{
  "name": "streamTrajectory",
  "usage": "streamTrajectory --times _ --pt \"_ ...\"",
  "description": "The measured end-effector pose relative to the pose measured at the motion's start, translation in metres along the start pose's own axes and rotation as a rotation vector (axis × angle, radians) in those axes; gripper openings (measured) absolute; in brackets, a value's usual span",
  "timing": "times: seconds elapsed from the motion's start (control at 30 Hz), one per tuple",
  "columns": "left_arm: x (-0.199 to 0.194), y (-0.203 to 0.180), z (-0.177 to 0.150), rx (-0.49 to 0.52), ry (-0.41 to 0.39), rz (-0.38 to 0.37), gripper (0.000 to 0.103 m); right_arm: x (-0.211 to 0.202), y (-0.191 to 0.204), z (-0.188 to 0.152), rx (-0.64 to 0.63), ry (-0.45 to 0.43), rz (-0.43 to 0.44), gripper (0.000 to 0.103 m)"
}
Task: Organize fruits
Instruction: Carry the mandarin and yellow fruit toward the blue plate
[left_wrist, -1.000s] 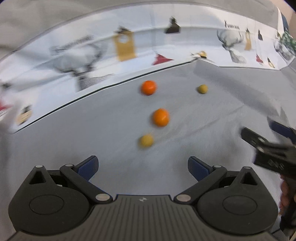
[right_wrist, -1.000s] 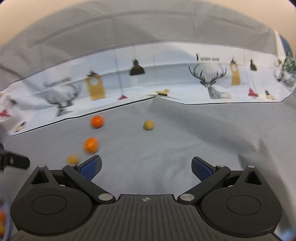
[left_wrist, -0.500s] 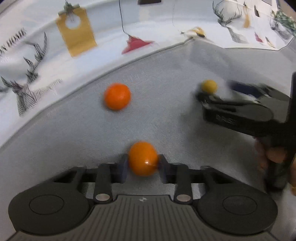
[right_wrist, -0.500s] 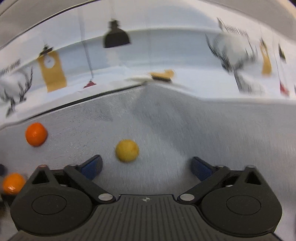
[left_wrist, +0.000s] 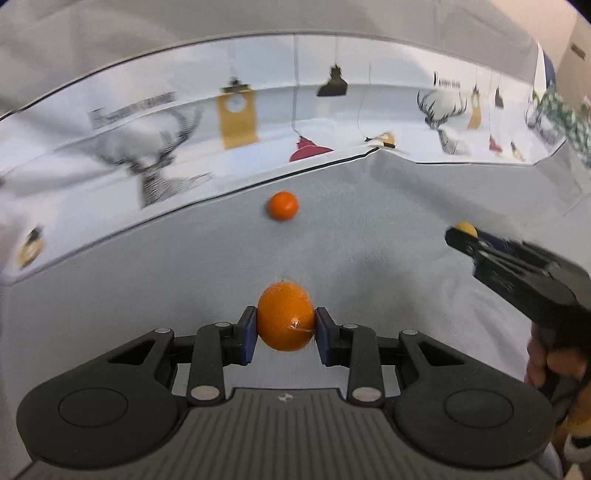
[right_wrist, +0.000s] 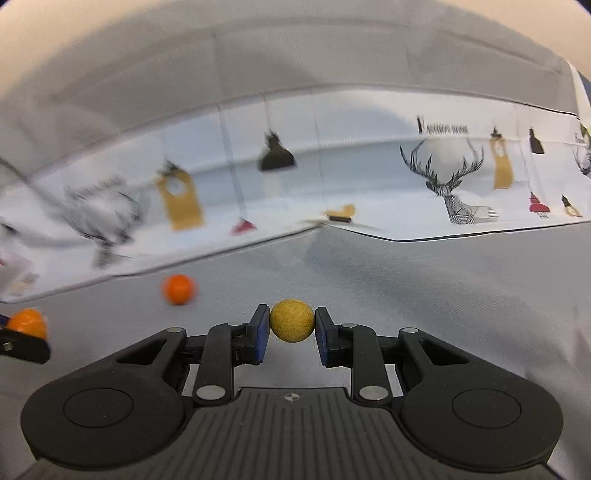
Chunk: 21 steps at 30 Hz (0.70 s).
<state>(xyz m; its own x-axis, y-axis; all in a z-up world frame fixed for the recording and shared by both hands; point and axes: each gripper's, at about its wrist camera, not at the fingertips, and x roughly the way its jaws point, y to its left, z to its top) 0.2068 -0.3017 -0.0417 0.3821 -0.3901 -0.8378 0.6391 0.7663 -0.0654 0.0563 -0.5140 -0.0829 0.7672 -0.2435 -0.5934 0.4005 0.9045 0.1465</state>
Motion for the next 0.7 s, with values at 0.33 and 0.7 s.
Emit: streamTrajectory --times 0.33,0.7 --pt "-0.164 0.018 -0.128 -0.084 -0.038 0.049 0.036 -0.172 0.097 -0.038 -0.035 0.068 0.232 0.027" --pt "-0.256 0.048 -0.247 -0.149 -0.047 0.173 0.036 -0.268 0.196 -0.092 -0.195 0.164 0.395 0.027"
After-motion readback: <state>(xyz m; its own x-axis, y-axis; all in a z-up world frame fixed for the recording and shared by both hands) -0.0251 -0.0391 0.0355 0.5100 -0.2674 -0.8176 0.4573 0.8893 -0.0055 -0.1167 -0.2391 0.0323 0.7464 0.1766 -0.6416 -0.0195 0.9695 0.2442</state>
